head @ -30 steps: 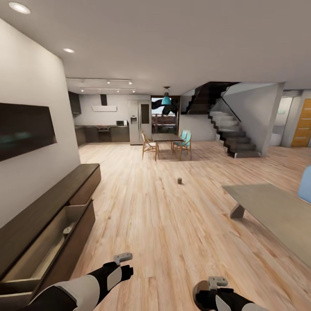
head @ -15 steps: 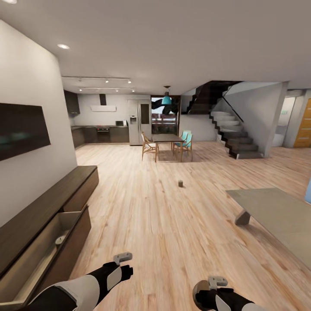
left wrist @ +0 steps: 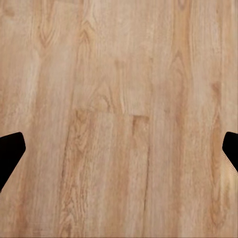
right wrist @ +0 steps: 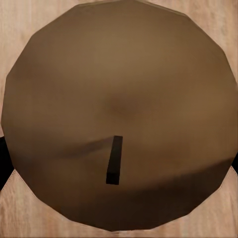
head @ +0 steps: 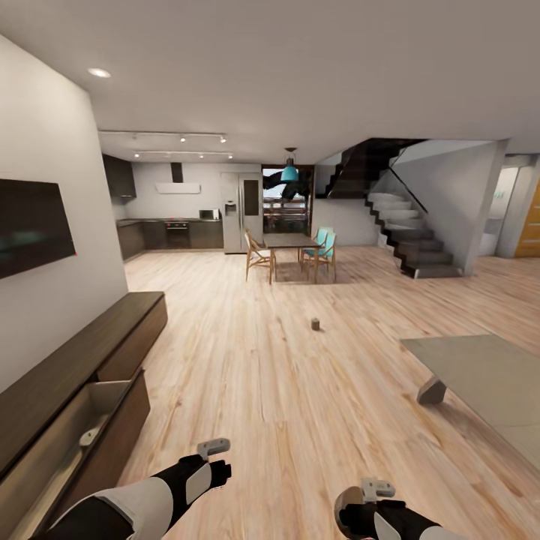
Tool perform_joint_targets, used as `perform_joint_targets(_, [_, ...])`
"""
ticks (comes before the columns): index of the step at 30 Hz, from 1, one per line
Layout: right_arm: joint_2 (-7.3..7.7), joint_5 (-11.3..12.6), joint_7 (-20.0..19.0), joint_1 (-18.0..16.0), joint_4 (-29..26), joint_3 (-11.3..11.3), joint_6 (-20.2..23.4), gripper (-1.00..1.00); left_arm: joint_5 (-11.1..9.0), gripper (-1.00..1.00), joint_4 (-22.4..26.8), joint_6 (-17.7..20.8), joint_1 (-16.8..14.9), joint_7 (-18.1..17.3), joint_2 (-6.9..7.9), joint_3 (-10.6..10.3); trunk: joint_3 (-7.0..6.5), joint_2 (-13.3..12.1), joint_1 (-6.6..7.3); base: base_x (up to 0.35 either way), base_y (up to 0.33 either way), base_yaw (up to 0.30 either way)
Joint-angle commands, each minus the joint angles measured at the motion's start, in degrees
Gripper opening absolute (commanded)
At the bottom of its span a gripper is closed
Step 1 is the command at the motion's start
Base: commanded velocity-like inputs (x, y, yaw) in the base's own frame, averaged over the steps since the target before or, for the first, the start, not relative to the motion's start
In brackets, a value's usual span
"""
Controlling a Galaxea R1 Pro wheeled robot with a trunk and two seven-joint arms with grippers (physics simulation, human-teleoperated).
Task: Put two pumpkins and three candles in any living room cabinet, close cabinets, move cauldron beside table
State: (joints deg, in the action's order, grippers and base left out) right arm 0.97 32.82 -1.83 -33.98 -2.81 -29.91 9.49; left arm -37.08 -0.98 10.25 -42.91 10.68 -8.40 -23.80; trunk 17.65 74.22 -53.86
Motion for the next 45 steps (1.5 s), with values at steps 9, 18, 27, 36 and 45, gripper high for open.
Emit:
perform_joint_targets(9, [0.00, 0.4, -0.1, 0.0, -0.1, -0.4, 0.3, -1.00, -0.5, 1.00, -0.1, 0.1, -0.1, 0.1, 0.00, -0.5, 0.07, 0.0, -0.03, 0.333, 0.000, 0.000])
perform_joint_targets(18, [-0.01, 0.4, -0.1, 0.0, -0.1, -0.4, 0.3, -1.00, -0.4, 1.00, -0.1, 0.1, -0.1, 0.1, -0.03, -0.5, 0.07, 0.0, -0.03, 0.333, 0.000, 0.000])
perform_joint_targets(27, [-0.05, 0.4, -0.1, 0.0, -0.1, -0.4, 0.3, -1.00, -0.4, 1.00, -0.1, 0.1, -0.1, 0.1, -0.04, -0.5, 0.07, 0.0, -0.03, 0.333, 0.000, 0.000])
perform_joint_targets(36, [-0.09, 0.4, -0.1, 0.0, -0.1, -0.4, 0.3, -1.00, -0.4, 1.00, -0.1, 0.1, -0.1, 0.1, -0.04, -0.5, 0.07, 0.0, -0.03, 0.332, 0.000, -0.050])
perform_joint_targets(45, [-0.07, 0.4, -0.1, 0.0, -0.1, -0.4, 0.4, -1.00, -0.4, 1.00, -0.1, 0.1, -0.1, 0.1, -0.04, -0.5, 0.07, 0.0, -0.03, 0.332, 0.000, -0.261])
